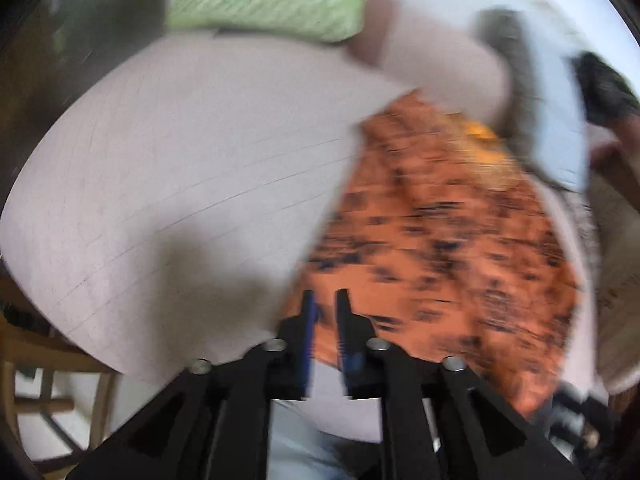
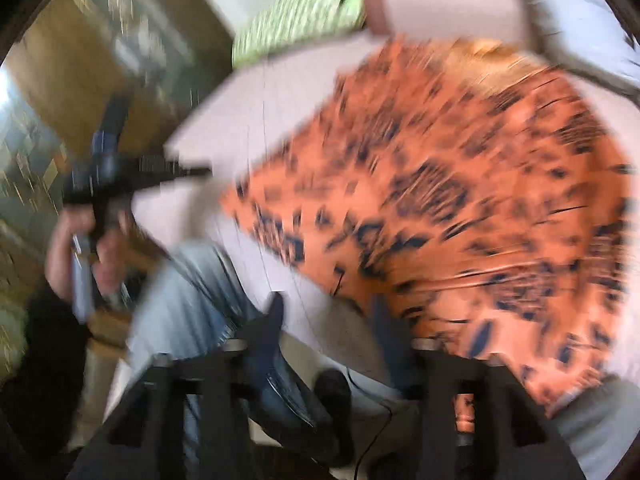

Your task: Fold small clothes

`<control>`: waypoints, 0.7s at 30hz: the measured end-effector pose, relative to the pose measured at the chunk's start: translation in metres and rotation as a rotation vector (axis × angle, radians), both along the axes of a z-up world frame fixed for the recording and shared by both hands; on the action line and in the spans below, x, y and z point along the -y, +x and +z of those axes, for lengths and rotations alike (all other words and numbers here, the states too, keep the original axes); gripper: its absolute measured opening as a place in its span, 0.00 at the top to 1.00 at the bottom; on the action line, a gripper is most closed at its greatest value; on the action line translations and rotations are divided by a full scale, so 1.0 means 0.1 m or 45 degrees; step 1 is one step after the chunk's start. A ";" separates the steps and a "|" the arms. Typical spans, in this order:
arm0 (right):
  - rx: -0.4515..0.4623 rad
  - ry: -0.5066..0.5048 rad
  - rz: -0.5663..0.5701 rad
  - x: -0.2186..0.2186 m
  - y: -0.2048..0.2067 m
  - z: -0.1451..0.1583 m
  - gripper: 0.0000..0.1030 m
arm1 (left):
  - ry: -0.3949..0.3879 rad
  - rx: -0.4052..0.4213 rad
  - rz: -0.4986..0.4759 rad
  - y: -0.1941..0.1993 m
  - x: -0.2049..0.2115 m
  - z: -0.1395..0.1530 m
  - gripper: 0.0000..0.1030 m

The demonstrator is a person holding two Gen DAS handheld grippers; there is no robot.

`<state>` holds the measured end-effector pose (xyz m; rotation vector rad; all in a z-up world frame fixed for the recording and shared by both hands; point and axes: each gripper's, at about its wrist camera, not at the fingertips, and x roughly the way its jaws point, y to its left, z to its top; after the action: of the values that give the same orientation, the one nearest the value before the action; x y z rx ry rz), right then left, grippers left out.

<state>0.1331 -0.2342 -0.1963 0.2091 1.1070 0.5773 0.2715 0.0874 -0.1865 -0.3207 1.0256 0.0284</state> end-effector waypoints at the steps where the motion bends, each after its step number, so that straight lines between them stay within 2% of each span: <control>1: 0.021 0.047 -0.048 0.16 0.00 0.14 0.45 | -0.009 0.037 -0.050 -0.08 0.20 0.12 0.63; 2: 0.050 0.100 -0.122 0.39 0.00 0.29 0.45 | -0.019 0.074 -0.086 -0.16 0.38 0.21 0.49; 3: 0.067 0.123 -0.172 0.48 0.02 0.38 0.44 | -0.048 0.125 -0.147 -0.25 0.63 0.30 0.45; 5: 0.091 0.203 -0.287 0.77 0.04 0.57 0.41 | -0.100 0.131 -0.263 -0.34 0.94 0.32 0.45; 7: 0.107 0.292 -0.387 1.03 0.14 0.70 0.39 | -0.155 0.081 -0.379 -0.39 1.30 0.23 0.45; 10: 0.127 0.296 -0.492 1.29 0.17 0.73 0.37 | -0.174 -0.004 -0.528 -0.41 1.75 -0.05 0.45; 12: 0.107 0.269 -0.561 1.44 0.27 0.63 0.37 | -0.205 -0.094 -0.592 -0.39 1.95 -0.35 0.45; 14: 0.051 0.285 -0.616 1.58 0.38 0.45 0.37 | -0.203 -0.228 -0.623 -0.33 2.13 -0.70 0.46; 16: -0.001 0.298 -0.666 1.71 0.49 0.26 0.37 | -0.207 -0.309 -0.649 -0.29 2.27 -0.90 0.47; 19: -0.073 0.308 -0.716 1.87 0.65 0.01 0.38 | -0.296 -0.388 -0.685 -0.17 2.45 -1.09 0.47; 21: -0.109 0.319 -0.729 1.93 0.80 -0.15 0.41 | -0.286 -0.421 -0.678 -0.05 2.55 -1.23 0.47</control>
<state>0.2134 -0.4271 -0.2115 0.7469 0.9944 0.1902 0.2664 -0.1674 -0.3096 -0.2411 1.4203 -0.5323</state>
